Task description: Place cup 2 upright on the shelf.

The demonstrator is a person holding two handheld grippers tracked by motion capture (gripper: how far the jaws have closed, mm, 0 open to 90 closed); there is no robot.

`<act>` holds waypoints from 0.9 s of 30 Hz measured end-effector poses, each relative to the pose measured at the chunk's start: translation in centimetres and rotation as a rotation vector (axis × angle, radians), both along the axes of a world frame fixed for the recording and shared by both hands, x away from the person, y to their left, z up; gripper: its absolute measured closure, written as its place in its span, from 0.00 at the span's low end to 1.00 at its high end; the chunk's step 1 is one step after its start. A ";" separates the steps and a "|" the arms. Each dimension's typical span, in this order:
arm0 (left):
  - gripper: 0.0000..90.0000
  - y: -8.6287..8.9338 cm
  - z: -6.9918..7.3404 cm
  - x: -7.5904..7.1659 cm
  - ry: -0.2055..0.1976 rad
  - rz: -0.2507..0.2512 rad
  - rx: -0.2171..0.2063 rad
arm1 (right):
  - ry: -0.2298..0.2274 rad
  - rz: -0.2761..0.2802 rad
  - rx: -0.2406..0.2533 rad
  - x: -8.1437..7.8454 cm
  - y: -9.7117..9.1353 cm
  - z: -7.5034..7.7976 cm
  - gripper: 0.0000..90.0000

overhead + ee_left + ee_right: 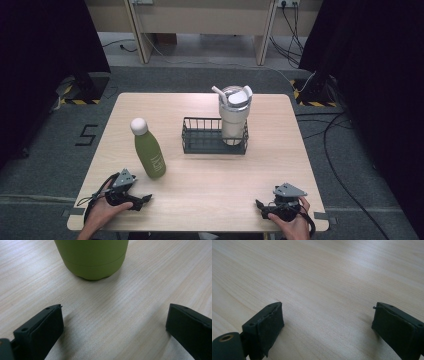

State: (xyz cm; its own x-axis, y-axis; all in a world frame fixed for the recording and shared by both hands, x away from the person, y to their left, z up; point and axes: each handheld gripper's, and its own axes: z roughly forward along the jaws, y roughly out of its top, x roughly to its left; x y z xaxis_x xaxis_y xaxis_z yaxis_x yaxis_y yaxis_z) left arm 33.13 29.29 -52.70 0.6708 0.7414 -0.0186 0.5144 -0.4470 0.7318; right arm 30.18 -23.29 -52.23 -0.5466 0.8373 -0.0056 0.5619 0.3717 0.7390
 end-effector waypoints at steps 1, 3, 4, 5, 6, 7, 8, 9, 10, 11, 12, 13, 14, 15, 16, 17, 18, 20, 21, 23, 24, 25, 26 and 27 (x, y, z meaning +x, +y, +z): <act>0.04 0.0 0.0 0.0 -0.002 0.003 -0.001 | 0.000 0.000 0.000 0.0 0.0 0.0 0.11; 0.18 0.4 0.2 -0.2 -0.028 -0.002 -0.029 | 0.001 0.000 0.000 0.0 0.0 0.0 0.11; 0.20 0.5 0.1 -0.2 -0.028 0.004 -0.031 | 0.001 -0.001 0.000 0.0 0.0 0.0 0.11; 0.15 0.6 0.2 -0.1 -0.030 0.011 -0.029 | 0.001 0.000 0.000 0.0 0.0 0.0 0.11; 0.17 0.7 0.2 -0.1 -0.040 0.015 -0.030 | 0.000 -0.001 0.000 0.0 0.0 0.0 0.11; 0.18 0.7 0.2 -0.1 -0.040 0.015 -0.030 | 0.000 -0.001 0.000 0.0 0.0 0.0 0.11; 0.16 0.9 0.2 -0.2 -0.045 0.010 -0.037 | 0.000 -0.001 0.001 0.0 0.0 0.0 0.11; 0.18 0.9 0.2 -0.2 -0.045 0.010 -0.037 | 0.000 -0.001 0.001 0.0 0.0 0.0 0.11; 0.18 0.9 0.2 -0.2 -0.045 0.008 -0.047 | 0.000 -0.001 0.001 0.0 0.0 0.0 0.11; 0.17 0.9 0.3 -0.3 -0.046 0.007 -0.072 | -0.001 0.000 0.000 0.0 0.0 0.0 0.11; 0.17 0.9 0.3 -0.3 -0.050 0.007 -0.077 | -0.001 -0.001 0.001 0.0 0.0 0.0 0.11; 0.17 1.0 0.4 -0.3 -0.057 0.010 -0.076 | -0.001 -0.001 0.001 0.0 0.0 0.0 0.11; 0.17 1.0 0.5 -0.4 -0.068 0.014 -0.076 | -0.002 0.000 0.000 0.0 0.0 0.0 0.11; 0.17 1.0 0.5 -0.4 -0.068 0.014 -0.076 | -0.002 0.000 0.000 0.0 0.0 0.0 0.11; 0.17 1.0 0.7 -0.4 -0.081 0.025 -0.084 | -0.002 -0.001 0.000 0.0 0.0 0.0 0.11; 0.17 1.0 0.7 -0.4 -0.081 0.025 -0.084 | -0.002 -0.001 0.001 0.0 0.0 0.0 0.11; 0.17 1.1 0.8 -0.4 -0.094 0.034 -0.098 | -0.002 -0.001 0.000 0.0 0.0 0.0 0.11; 0.17 1.2 1.0 -0.4 -0.106 0.042 -0.116 | -0.003 -0.001 0.000 0.0 0.0 0.0 0.11; 0.17 1.2 1.0 -0.4 -0.106 0.042 -0.116 | -0.003 -0.001 0.000 0.0 0.0 0.0 0.11; 0.17 1.2 1.1 -0.4 -0.115 0.043 -0.134 | -0.002 -0.001 0.001 0.0 0.0 0.0 0.11; 0.17 1.1 1.2 -0.4 -0.126 0.046 -0.146 | -0.002 -0.002 0.002 0.0 0.0 0.0 0.11; 0.17 1.1 1.2 -0.4 -0.126 0.046 -0.146 | -0.002 -0.002 0.002 0.0 0.0 0.0 0.11; 0.17 1.1 1.2 -0.4 -0.130 0.053 -0.157 | -0.002 -0.001 0.001 0.0 0.0 0.0 0.11; 0.17 1.1 1.3 -0.4 -0.138 0.056 -0.169 | -0.002 -0.001 0.001 0.0 0.0 0.0 0.11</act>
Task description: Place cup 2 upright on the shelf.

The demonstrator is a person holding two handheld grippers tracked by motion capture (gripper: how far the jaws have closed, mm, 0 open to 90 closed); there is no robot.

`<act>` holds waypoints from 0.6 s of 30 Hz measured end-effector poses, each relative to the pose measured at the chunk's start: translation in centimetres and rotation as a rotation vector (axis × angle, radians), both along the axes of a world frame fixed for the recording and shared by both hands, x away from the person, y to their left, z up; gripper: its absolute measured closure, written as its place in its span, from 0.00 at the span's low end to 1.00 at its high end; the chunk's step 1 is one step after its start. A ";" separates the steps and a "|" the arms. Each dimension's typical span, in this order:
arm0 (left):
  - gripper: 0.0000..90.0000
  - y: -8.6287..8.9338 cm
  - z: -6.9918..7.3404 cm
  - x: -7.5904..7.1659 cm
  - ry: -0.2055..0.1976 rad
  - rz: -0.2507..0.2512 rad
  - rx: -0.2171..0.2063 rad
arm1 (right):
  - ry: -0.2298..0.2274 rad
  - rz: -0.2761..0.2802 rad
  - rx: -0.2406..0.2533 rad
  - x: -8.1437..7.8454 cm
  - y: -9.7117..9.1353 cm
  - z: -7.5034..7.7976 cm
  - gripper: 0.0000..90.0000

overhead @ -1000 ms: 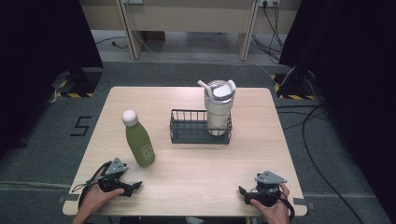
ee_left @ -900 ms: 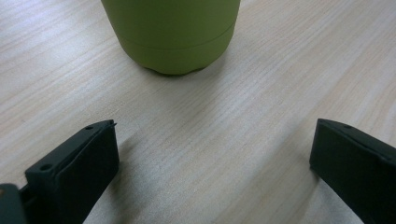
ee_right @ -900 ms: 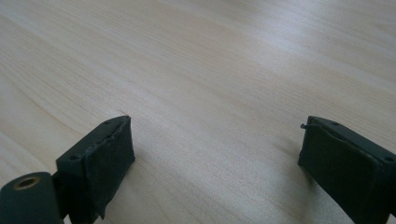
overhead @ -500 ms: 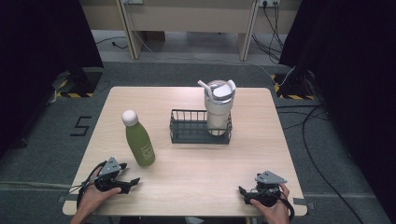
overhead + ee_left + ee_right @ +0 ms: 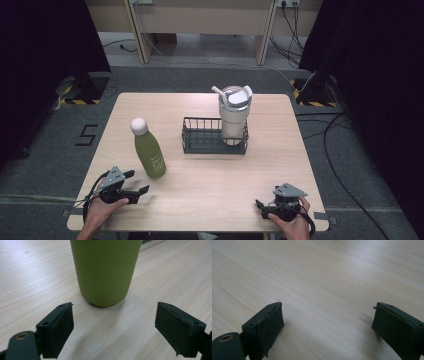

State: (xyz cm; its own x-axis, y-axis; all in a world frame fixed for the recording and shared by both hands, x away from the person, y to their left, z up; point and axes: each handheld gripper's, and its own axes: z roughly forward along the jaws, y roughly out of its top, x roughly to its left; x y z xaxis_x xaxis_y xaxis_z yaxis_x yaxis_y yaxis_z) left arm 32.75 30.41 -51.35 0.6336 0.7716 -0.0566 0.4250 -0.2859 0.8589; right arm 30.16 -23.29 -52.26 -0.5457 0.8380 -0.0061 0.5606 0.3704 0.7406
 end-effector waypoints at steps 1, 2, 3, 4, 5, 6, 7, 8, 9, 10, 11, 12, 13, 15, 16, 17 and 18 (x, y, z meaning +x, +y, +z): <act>0.17 0.0 0.1 0.0 -0.007 0.005 -0.008 | 0.000 0.000 0.000 0.0 0.0 0.0 0.11; 0.17 0.0 0.2 0.1 -0.014 0.011 -0.016 | -0.001 0.000 0.000 0.0 0.0 0.0 0.11; 0.17 -0.1 0.3 0.1 -0.020 0.013 -0.021 | -0.002 0.000 0.000 0.0 0.0 0.0 0.11; 0.17 -0.1 0.4 0.2 -0.027 0.013 -0.021 | -0.001 0.000 0.000 0.0 0.0 0.0 0.11; 0.17 -0.2 0.5 0.2 -0.035 0.017 -0.023 | -0.001 0.000 0.000 0.0 0.0 0.0 0.11; 0.17 -0.3 0.6 0.3 -0.042 0.019 -0.024 | -0.001 0.000 0.000 0.0 0.0 0.0 0.11; 0.17 -0.3 0.7 0.3 -0.047 0.020 -0.030 | -0.001 0.000 0.000 0.0 0.0 0.0 0.11; 0.17 -0.4 0.7 0.4 -0.050 0.023 -0.033 | -0.001 0.000 0.000 0.0 0.0 0.0 0.11; 0.17 -0.4 0.8 0.4 -0.055 0.027 -0.037 | -0.001 0.000 0.000 0.0 0.0 0.0 0.11; 0.17 -0.4 0.8 0.5 -0.056 0.029 -0.041 | -0.001 0.000 0.000 0.0 0.0 0.0 0.11; 0.17 -0.4 0.9 0.6 -0.058 0.030 -0.044 | -0.001 0.000 0.000 0.0 0.0 0.0 0.11; 0.17 -0.4 0.9 0.6 -0.061 0.033 -0.051 | -0.001 0.000 0.000 0.0 0.0 0.0 0.11; 0.17 -0.5 1.0 0.7 -0.064 0.033 -0.057 | -0.001 0.001 0.001 0.0 0.0 0.0 0.11; 0.17 -0.7 1.2 0.9 -0.075 0.030 -0.063 | -0.001 0.001 0.001 0.0 0.0 0.0 0.11; 0.17 -0.8 1.3 0.9 -0.082 0.030 -0.060 | 0.000 0.002 0.001 0.0 0.0 0.0 0.11; 0.17 -0.9 1.4 1.0 -0.088 0.031 -0.061 | 0.001 0.001 0.001 0.0 0.0 0.0 0.11; 0.17 -1.1 1.5 1.2 -0.091 0.031 -0.065 | -0.002 0.002 0.000 0.0 0.0 0.0 0.11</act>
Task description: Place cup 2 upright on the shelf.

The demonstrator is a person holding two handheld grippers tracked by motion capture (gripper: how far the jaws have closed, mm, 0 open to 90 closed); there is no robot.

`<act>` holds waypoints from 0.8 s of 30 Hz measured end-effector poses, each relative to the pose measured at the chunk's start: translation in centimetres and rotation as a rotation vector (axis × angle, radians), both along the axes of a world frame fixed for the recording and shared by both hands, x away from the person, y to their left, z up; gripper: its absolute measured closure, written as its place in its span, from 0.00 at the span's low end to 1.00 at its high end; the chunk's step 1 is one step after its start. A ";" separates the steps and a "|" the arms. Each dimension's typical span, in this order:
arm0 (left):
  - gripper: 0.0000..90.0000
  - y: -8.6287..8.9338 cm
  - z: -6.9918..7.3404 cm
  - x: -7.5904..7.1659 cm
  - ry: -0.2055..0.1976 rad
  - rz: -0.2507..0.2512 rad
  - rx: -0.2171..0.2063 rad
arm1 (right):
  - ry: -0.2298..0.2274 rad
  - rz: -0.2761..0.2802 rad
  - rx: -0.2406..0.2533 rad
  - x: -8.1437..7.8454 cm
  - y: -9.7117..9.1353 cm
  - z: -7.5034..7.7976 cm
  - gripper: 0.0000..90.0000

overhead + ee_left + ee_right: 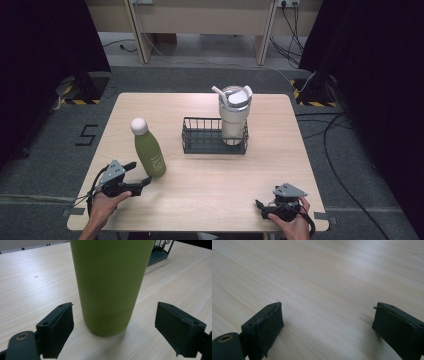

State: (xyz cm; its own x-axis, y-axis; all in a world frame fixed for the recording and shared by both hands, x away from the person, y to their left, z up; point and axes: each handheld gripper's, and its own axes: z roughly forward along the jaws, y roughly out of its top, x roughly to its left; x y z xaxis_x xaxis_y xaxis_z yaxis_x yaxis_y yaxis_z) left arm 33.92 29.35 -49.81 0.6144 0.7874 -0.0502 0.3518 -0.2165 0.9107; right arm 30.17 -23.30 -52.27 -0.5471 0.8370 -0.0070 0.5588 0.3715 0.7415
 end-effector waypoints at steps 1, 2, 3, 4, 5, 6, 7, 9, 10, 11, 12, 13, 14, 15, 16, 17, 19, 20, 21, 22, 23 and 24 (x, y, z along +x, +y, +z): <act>0.17 -0.1 0.1 0.1 -0.005 0.000 -0.004 | 0.001 0.001 -0.001 0.0 0.0 0.0 0.11; 0.17 -0.1 0.1 0.1 -0.005 0.000 -0.004 | 0.001 0.001 -0.001 0.0 0.0 0.0 0.11; 0.17 -0.3 0.2 0.3 -0.012 -0.001 -0.005 | 0.001 0.000 0.000 0.0 0.0 0.0 0.11; 0.17 -0.4 0.3 0.4 -0.014 -0.004 -0.004 | 0.001 0.000 0.000 0.0 0.0 0.0 0.10; 0.17 -0.4 0.3 0.5 -0.015 -0.003 -0.006 | 0.000 0.000 -0.001 0.0 0.0 0.0 0.10; 0.17 -0.4 0.3 0.6 -0.016 -0.002 -0.009 | 0.000 0.000 -0.001 0.0 0.0 0.0 0.10; 0.17 -0.4 0.4 0.7 -0.019 0.001 -0.013 | 0.001 0.000 0.000 0.0 0.0 0.0 0.10; 0.17 -0.4 0.6 0.8 -0.026 0.004 -0.016 | 0.005 0.000 0.001 0.0 0.0 0.0 0.10; 0.17 -0.4 0.7 0.9 -0.031 0.005 -0.017 | 0.005 0.000 0.001 0.0 0.0 0.0 0.10; 0.17 -0.4 0.8 1.0 -0.032 0.006 -0.021 | 0.005 0.000 0.000 0.0 0.0 0.0 0.10; 0.17 -0.4 0.8 1.0 -0.033 0.005 -0.024 | 0.005 0.000 0.000 0.0 0.0 0.0 0.10; 0.17 -0.5 0.9 1.1 -0.033 0.005 -0.028 | 0.005 0.000 0.001 0.0 0.0 0.0 0.10; 0.17 -0.5 0.9 1.1 -0.033 0.005 -0.028 | 0.005 0.000 0.001 0.0 0.0 0.0 0.10; 0.17 -0.6 0.9 1.2 -0.037 0.004 -0.024 | 0.006 0.000 0.000 0.0 0.0 0.0 0.10; 0.17 -0.6 0.9 1.2 -0.037 0.004 -0.024 | 0.006 0.000 0.000 0.0 0.0 0.0 0.10; 0.17 -0.7 1.0 1.4 -0.040 0.002 -0.027 | 0.005 0.000 0.000 0.0 0.0 0.0 0.10; 0.17 -0.9 1.1 1.5 -0.044 0.002 -0.029 | 0.005 0.000 -0.001 0.0 0.0 0.0 0.10; 0.17 -0.9 1.1 1.6 -0.047 0.001 -0.027 | 0.005 0.000 -0.001 0.0 0.0 0.0 0.10; 0.17 -1.0 1.1 1.7 -0.049 0.004 -0.028 | 0.005 0.000 -0.001 0.0 0.0 0.0 0.10; 0.17 -1.0 1.1 1.7 -0.049 0.004 -0.028 | 0.005 0.000 -0.001 0.0 0.0 0.0 0.10; 0.17 -1.0 1.2 1.8 -0.055 0.003 -0.025 | 0.005 0.000 -0.001 0.0 0.0 0.0 0.10; 0.17 -1.1 1.2 1.9 -0.056 0.006 -0.027 | 0.005 0.000 -0.001 0.0 0.0 0.0 0.10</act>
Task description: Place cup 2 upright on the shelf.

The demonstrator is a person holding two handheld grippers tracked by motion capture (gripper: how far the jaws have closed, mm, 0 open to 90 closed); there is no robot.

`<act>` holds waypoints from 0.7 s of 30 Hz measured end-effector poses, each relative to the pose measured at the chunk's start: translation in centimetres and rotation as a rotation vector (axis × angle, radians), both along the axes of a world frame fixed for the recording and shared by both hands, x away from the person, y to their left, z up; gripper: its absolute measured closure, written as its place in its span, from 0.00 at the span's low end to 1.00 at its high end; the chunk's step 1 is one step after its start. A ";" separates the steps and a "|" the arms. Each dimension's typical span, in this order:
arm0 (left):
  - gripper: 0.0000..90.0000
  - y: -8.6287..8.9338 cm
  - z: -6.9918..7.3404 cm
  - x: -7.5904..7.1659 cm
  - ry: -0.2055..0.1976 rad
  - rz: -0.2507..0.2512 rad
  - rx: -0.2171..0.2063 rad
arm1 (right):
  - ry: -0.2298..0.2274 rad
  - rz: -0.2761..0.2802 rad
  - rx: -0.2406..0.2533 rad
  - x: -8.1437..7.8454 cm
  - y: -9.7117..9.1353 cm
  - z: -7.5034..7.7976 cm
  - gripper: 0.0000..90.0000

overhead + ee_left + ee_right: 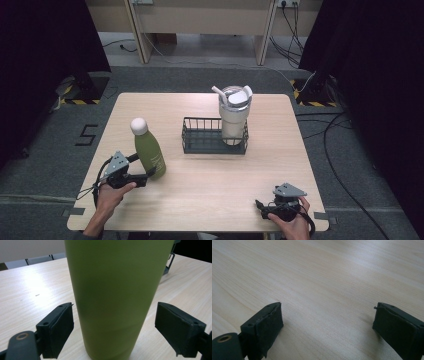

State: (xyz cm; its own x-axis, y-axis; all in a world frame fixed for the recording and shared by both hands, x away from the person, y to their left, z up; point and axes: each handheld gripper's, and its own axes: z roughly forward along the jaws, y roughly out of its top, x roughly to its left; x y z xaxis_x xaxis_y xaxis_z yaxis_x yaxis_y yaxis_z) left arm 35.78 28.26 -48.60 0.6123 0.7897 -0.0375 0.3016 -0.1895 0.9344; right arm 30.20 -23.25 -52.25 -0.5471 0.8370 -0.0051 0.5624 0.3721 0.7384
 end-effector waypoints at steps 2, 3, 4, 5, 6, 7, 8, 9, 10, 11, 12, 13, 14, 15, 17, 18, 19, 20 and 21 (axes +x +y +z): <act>0.17 -0.2 0.0 0.3 -0.004 0.003 -0.001 | 0.000 0.000 0.000 0.0 0.0 0.0 0.10; 0.17 -0.2 0.0 0.3 -0.004 0.002 0.000 | 0.000 0.000 0.000 0.0 0.0 0.0 0.10; 0.17 -0.3 0.0 0.4 -0.008 0.002 0.005 | 0.000 0.000 0.000 0.0 0.0 0.0 0.10; 0.17 -0.3 0.0 0.5 -0.005 0.002 0.002 | 0.000 0.000 0.000 0.0 0.0 0.0 0.10; 0.17 -0.4 0.0 0.6 -0.006 0.001 0.003 | -0.001 0.000 -0.001 0.0 0.0 0.0 0.10; 0.17 -0.4 0.0 0.6 -0.004 -0.001 0.002 | -0.001 0.000 -0.001 0.0 0.0 0.0 0.10; 0.17 -0.5 0.0 0.7 -0.007 -0.004 0.005 | 0.000 0.000 0.000 0.0 0.0 0.0 0.10; 0.17 -0.6 0.0 0.8 -0.007 -0.005 0.005 | -0.001 0.000 -0.001 0.0 0.0 0.0 0.10; 0.17 -0.6 0.0 0.8 -0.007 -0.005 0.005 | -0.001 0.000 -0.001 0.0 0.0 0.0 0.10; 0.17 -0.6 0.0 1.0 -0.004 -0.004 0.001 | 0.000 0.000 0.000 0.0 0.0 0.0 0.10; 0.17 -0.7 0.0 1.1 -0.005 -0.005 0.001 | 0.000 -0.001 0.000 0.0 0.0 0.0 0.10; 0.17 -0.7 0.0 1.1 -0.006 -0.004 0.001 | -0.001 0.000 -0.001 0.0 0.0 0.0 0.10; 0.17 -0.7 0.0 1.2 -0.008 -0.004 0.003 | -0.001 0.000 -0.001 0.0 0.0 0.0 0.10; 0.17 -0.8 0.0 1.3 -0.006 -0.003 0.000 | 0.000 0.000 -0.001 0.0 0.0 0.0 0.10; 0.17 -0.8 0.0 1.4 -0.006 -0.003 0.000 | 0.000 0.000 -0.001 0.0 0.0 0.0 0.10; 0.17 -0.8 0.1 1.4 -0.006 -0.003 -0.001 | 0.000 0.000 -0.001 0.0 0.0 0.0 0.10; 0.17 -0.8 0.1 1.5 -0.005 -0.001 -0.004 | -0.001 0.000 -0.001 0.0 0.0 0.0 0.10; 0.17 -0.8 0.1 1.6 -0.005 -0.001 -0.006 | -0.001 0.000 -0.001 0.0 0.0 0.0 0.10; 0.17 -0.8 0.1 1.6 -0.004 -0.003 -0.007 | -0.001 0.000 -0.001 0.0 0.0 0.0 0.10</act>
State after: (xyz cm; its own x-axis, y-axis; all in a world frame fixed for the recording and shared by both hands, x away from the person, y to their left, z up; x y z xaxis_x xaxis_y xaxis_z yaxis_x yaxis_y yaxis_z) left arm 37.43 27.43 -48.54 0.6146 0.7878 -0.0408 0.2972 -0.1834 0.9370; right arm 30.22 -23.25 -52.26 -0.5471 0.8370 -0.0064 0.5618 0.3729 0.7385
